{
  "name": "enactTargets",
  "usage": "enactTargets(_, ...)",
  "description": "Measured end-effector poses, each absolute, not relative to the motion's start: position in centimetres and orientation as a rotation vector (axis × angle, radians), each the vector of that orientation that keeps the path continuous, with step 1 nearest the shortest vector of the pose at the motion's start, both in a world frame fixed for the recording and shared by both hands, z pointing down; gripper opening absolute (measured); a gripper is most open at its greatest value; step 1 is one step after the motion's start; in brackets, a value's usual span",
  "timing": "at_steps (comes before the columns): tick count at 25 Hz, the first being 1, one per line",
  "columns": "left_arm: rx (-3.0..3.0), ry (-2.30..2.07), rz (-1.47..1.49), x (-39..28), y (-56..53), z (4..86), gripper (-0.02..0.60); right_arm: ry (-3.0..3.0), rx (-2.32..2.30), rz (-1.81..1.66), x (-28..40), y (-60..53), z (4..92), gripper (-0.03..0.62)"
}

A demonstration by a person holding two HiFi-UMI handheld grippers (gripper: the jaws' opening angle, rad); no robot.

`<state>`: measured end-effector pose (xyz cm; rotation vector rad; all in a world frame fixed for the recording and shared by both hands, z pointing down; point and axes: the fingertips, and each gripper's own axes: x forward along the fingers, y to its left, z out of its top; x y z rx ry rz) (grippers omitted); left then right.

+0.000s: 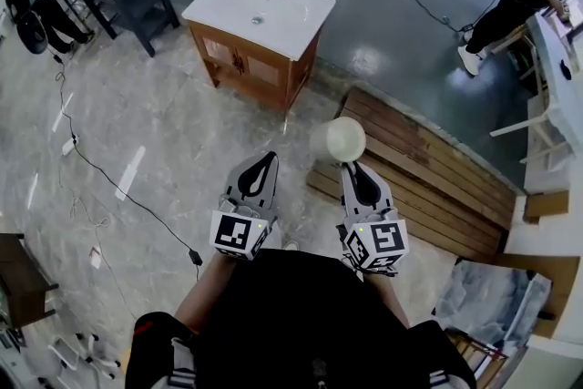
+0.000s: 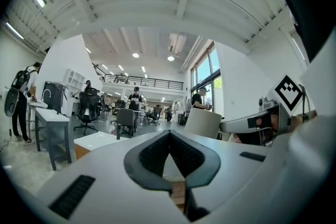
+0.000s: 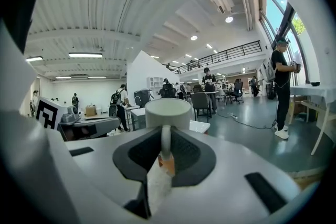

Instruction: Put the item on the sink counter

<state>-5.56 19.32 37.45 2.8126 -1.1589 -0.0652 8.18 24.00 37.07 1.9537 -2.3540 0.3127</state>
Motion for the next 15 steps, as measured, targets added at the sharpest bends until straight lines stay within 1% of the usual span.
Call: enactTargets(15,2.848,-1.071,-0.111,-7.0,8.0,36.1,0.014,-2.282,2.031,0.306,6.5,13.3,36.7,0.054)
